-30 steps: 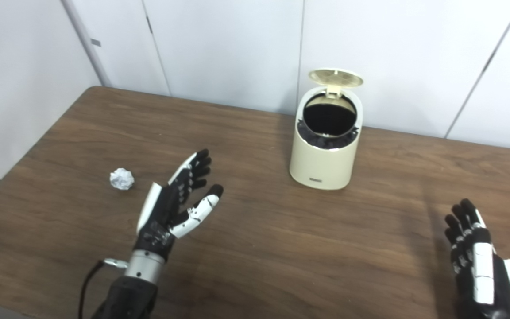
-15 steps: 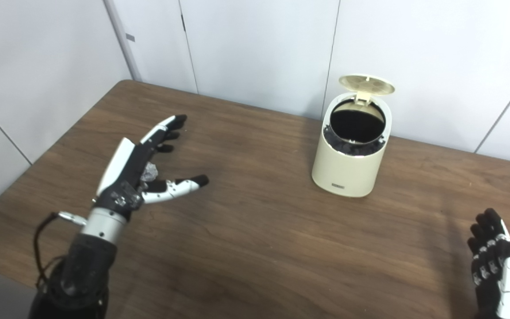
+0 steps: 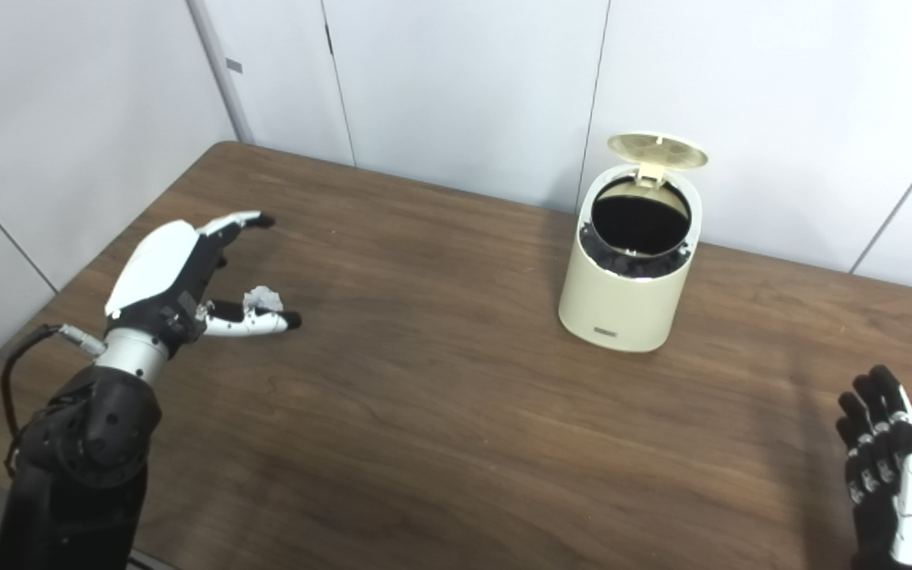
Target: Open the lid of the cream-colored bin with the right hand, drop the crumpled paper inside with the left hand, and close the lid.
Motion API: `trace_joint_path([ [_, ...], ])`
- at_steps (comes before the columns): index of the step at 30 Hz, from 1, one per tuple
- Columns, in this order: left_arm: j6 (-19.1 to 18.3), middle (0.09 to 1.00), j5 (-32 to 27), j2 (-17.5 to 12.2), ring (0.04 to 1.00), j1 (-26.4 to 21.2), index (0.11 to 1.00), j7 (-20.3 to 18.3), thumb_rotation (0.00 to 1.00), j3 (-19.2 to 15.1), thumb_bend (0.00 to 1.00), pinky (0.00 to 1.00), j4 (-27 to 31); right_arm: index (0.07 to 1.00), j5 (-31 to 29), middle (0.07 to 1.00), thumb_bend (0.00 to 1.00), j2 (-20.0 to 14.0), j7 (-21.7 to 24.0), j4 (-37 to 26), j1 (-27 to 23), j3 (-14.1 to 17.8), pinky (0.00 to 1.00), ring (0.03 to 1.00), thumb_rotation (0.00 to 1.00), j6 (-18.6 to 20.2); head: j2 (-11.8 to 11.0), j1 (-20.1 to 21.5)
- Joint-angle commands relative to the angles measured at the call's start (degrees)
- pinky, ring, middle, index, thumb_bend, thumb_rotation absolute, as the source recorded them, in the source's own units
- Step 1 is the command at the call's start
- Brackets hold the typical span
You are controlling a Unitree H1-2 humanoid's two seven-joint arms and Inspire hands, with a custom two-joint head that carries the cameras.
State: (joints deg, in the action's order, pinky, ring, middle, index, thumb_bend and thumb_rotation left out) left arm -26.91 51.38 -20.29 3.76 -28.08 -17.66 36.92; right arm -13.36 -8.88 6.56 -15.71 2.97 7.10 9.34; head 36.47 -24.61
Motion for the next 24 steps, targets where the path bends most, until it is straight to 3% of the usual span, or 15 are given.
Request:
trace_joint_path([
  [1, 1.0, 0.879, 1.8, -2.8, 0.867, -0.6, 0.841, 2.4, 0.19, 0.0, 0.91, 0.69, -1.1, 0.95, -0.8, 0.963, 0.53, -0.2, 0.0, -2.3, -1.4, 0.3, 1.0, 0.967, 0.96, -0.5, 0.0, 0.0],
  [5, 1.5, 0.863, 2.9, -3.8, 0.862, -0.9, 0.833, 3.8, 0.16, 1.3, 0.91, 0.7, -4.0, 0.953, -0.6, 0.962, 0.52, -0.2, 0.1, -2.6, -1.3, 0.2, 1.0, 0.966, 0.97, -0.5, -0.1, 0.2],
  [9, 0.5, 0.855, 4.9, -4.6, 0.852, -1.8, 0.831, 2.7, 0.17, 3.3, 0.91, 0.71, -7.1, 0.953, -1.4, 0.96, 0.53, 0.2, -0.1, -2.9, -1.4, 0.3, 1.0, 0.967, 0.96, 0.2, -0.1, 0.7],
  [24, 0.3, 0.834, 0.5, -3.2, 0.814, -5.0, 0.814, 7.6, 0.16, 5.7, 0.86, 0.68, -15.5, 0.948, -1.9, 0.953, 0.52, 0.9, -0.6, -3.9, -0.5, 0.5, 1.0, 0.973, 0.94, 1.5, 0.1, 1.6],
])
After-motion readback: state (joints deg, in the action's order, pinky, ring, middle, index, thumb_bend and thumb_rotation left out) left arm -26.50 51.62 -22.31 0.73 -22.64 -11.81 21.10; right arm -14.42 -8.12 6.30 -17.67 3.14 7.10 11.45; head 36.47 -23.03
